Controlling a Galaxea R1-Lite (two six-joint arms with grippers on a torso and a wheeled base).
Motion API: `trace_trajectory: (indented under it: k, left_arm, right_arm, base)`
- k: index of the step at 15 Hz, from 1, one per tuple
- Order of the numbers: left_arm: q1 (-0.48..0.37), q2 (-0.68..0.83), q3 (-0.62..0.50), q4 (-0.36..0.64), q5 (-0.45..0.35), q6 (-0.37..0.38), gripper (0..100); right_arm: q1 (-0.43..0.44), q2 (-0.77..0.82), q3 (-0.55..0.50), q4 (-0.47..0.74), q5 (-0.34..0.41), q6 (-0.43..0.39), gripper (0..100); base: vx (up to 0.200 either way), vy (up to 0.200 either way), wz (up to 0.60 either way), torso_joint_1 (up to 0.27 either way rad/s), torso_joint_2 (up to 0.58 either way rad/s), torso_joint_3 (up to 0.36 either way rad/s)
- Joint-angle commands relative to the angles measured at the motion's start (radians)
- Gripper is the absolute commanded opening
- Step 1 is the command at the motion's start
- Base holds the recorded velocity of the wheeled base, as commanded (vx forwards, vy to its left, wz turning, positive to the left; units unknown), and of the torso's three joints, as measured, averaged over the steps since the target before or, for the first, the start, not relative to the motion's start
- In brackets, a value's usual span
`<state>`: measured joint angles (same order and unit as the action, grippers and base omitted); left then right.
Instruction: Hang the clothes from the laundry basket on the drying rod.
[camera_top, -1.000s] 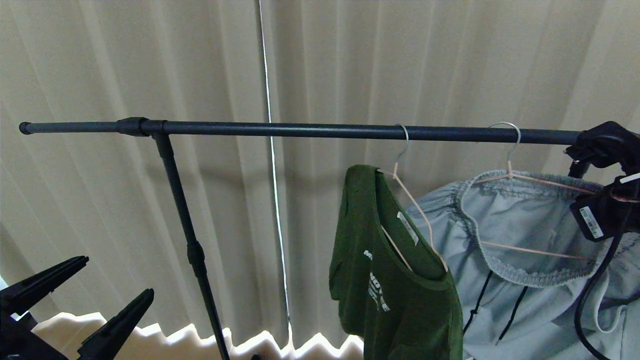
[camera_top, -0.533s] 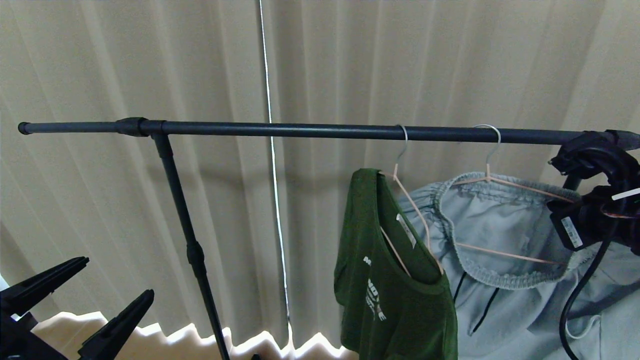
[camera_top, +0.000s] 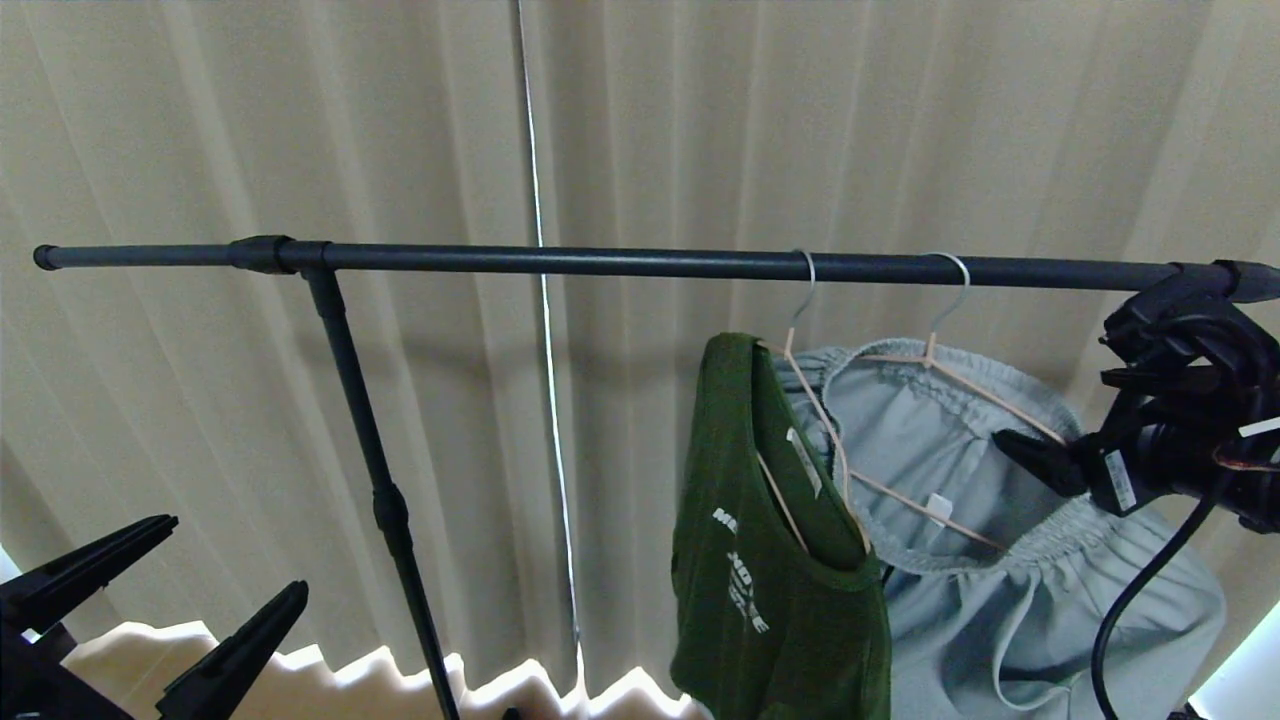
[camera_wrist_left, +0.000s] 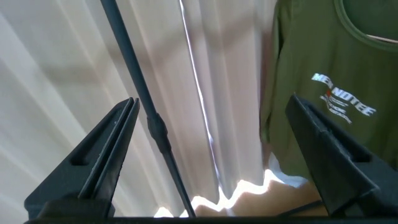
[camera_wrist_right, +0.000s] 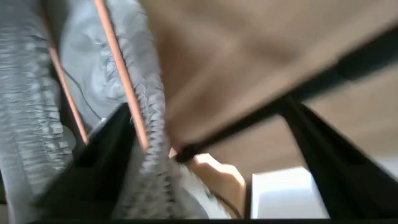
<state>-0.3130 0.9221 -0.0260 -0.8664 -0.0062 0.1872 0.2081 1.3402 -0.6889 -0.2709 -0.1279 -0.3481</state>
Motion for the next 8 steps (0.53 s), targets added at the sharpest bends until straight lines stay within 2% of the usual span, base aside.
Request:
trace_trajectory:
  k: [1,4,7,8]
  left_arm:
    - [0.002,-0.002,0.000,0.000,0.000,0.001,100]
    - [0.002,-0.048,0.023,0.000,0.002,0.000,100]
    - [0.011,-0.132,0.026,0.003,0.003,-0.002,100]
    - [0.046,-0.177,0.026,0.027,0.006,0.000,100]
  right_arm:
    - [-0.003,-0.003,0.106,-0.116,0.126,0.000,100]
    - [-0.013,-0.004,0.210,-0.281,0.306,0.003,100]
    - [-0.018,-0.003,0.249,-0.361,0.406,0.020,100]
    - [-0.018,-0.010,0.262,-0.406,0.436,0.035,100]
  base:
    - [0.000,0.000,0.00,0.000,0.00,0.000]
    - [0.000,0.000,0.00,0.000,0.00,0.000]
    - [0.000,0.000,0.00,0.000,0.00,0.000]
    - [0.000,0.000,0.00,0.000,0.00,0.000]
